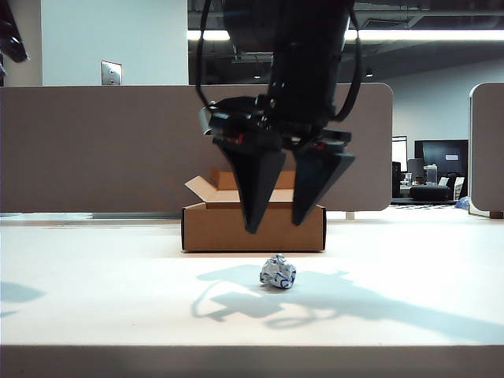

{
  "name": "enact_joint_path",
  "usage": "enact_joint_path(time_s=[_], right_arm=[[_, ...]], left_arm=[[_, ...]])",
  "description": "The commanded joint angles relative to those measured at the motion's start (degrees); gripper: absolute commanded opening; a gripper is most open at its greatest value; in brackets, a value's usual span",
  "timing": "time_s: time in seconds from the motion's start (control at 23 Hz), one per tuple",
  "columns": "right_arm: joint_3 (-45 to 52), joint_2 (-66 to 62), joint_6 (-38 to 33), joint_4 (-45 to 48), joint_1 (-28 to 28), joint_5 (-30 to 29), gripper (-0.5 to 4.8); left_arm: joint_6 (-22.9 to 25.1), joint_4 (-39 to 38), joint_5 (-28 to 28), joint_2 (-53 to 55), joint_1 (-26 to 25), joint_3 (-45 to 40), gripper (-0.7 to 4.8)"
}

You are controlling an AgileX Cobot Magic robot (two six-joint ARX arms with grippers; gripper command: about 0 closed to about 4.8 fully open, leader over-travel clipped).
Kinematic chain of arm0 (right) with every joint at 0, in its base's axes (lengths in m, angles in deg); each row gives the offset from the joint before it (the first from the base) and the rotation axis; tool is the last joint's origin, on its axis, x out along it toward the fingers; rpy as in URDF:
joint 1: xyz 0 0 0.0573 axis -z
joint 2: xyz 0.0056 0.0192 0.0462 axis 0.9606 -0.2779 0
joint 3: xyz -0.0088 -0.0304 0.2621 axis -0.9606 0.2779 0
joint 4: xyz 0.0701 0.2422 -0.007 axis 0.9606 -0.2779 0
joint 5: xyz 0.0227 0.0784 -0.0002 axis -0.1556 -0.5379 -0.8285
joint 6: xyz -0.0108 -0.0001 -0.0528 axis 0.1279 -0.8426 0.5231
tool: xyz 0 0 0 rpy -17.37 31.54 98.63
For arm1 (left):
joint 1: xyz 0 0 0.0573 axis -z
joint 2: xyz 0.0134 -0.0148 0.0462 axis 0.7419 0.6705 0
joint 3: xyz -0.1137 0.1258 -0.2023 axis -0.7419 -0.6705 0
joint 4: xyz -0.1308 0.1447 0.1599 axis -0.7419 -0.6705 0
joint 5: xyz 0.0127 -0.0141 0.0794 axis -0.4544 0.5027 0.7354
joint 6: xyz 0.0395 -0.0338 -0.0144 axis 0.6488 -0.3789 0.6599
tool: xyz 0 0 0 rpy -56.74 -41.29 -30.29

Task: Pick up all the paper balls on the table and put them in the paper box.

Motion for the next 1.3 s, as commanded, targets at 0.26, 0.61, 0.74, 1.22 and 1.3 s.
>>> enact_joint_path(time_s=[0.26, 0.61, 0.74, 1.22, 1.3], right_arm=[[2.82, -1.16, -0.04, 5.97, -0.55, 2.03, 3.51], [2.82, -5.53, -0.50, 6.84, -0.11, 2.60, 3.36], [2.82, -5.70, -0.85, 7.04, 0.33, 2.60, 2.98], [2.82, -5.70, -2.01, 6.82, 3.04, -0.72, 1.79], [2.82, -5.70, -2.01, 6.82, 3.06, -0.63, 1.40]], left_arm=[[-0.13, -2.73, 0.17, -2.71, -0.07, 0.09, 1.79], [-0.15, -3.58, 0.22, -2.78, -0.04, 0.09, 1.79], [-0.15, -3.98, 0.22, -2.80, -0.04, 0.09, 1.79], [-0.13, -4.00, 0.24, -2.82, -0.04, 0.09, 1.79], [-0.13, -4.00, 0.24, -2.82, -0.04, 0.09, 1.79]])
